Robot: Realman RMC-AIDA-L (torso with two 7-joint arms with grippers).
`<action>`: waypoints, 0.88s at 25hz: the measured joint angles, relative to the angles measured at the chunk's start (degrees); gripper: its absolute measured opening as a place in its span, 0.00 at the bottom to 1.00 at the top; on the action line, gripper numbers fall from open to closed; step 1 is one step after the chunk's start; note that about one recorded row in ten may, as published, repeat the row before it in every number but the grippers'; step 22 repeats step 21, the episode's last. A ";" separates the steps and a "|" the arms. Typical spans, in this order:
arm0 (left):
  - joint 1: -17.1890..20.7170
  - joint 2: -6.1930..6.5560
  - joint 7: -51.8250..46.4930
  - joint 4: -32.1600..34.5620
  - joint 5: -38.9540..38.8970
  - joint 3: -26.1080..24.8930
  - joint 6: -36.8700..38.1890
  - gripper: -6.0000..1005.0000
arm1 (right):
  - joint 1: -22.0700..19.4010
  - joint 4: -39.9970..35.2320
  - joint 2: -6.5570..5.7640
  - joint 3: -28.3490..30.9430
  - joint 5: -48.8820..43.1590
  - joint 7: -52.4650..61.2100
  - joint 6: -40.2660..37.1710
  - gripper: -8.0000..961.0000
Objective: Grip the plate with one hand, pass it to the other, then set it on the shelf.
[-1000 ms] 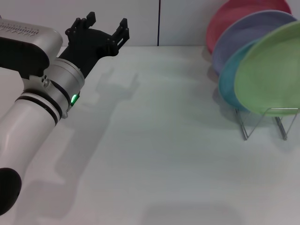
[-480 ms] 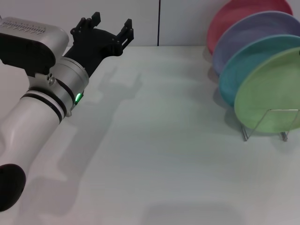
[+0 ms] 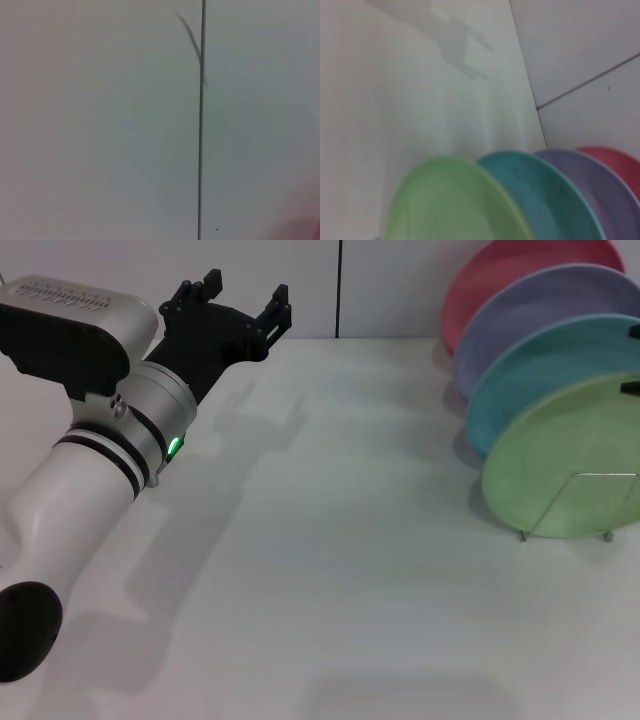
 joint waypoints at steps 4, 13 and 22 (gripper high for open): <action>-0.49 0.00 -0.05 0.72 0.00 -0.10 0.00 0.77 | 0.23 -0.17 0.00 -0.37 1.83 2.67 -1.73 0.62; -0.53 0.10 -0.15 1.13 0.14 0.02 0.18 0.77 | -1.29 -0.17 0.00 2.75 22.19 8.13 2.37 0.67; 1.45 0.14 0.59 2.38 0.61 -0.51 4.29 0.77 | -5.03 24.34 -0.37 22.36 66.43 -8.74 17.13 0.68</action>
